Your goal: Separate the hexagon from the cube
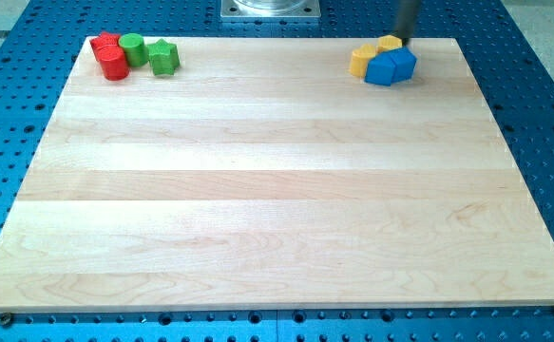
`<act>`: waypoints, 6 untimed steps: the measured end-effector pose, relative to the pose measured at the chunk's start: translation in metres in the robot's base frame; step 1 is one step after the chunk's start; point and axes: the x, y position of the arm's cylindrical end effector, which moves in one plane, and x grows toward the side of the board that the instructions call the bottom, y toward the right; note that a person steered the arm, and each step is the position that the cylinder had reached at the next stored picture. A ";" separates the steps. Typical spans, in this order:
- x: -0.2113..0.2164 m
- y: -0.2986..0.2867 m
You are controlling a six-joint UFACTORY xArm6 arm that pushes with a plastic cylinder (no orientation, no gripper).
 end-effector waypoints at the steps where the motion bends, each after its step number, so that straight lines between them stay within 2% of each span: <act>1: 0.044 -0.004; 2: 0.053 -0.059; 4: 0.039 -0.049; 5: 0.012 -0.023; 6: -0.004 -0.045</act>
